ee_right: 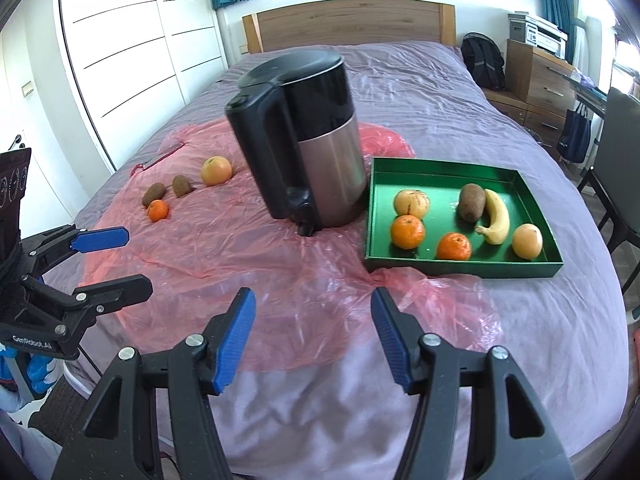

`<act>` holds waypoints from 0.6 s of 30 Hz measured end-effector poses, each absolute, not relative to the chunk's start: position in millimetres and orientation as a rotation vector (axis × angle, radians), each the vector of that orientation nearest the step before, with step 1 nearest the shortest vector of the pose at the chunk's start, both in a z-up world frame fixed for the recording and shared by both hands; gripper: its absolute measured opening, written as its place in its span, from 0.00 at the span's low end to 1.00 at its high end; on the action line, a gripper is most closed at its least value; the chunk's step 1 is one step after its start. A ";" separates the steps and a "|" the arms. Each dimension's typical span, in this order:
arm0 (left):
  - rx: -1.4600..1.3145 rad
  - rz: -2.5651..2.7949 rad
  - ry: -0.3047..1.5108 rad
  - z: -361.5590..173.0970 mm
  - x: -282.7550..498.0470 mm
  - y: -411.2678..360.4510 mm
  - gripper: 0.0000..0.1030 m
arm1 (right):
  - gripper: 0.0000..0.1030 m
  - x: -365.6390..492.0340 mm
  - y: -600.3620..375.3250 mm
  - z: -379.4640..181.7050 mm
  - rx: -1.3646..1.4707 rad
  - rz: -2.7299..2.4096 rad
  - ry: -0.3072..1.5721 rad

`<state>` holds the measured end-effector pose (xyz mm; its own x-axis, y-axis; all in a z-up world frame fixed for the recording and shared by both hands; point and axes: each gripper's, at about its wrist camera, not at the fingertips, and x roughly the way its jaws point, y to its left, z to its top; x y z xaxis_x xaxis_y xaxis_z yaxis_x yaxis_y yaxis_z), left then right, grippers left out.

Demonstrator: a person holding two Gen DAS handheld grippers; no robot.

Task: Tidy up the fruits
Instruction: 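Move both open tools over the remaining apple, kiwis and mandarin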

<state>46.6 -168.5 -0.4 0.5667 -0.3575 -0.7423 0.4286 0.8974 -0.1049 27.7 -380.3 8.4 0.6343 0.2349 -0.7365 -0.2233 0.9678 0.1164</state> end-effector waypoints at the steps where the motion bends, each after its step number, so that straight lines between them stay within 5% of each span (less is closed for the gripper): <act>1: 0.087 -0.455 0.853 -0.9 46.4 -164.0 0.82 | 0.72 26.7 -375.6 8.7 0.013 0.267 0.844; 18: -0.038 -0.297 0.870 -22.1 49.7 -71.1 0.82 | 0.72 30.1 -296.8 4.0 -0.035 0.379 0.870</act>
<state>49.7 -71.1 -22.1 0.6066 -0.2727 -0.7467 0.2418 0.9581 -0.1535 30.1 -296.8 4.0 0.5828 0.3107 -0.7509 -0.3385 0.9329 0.1232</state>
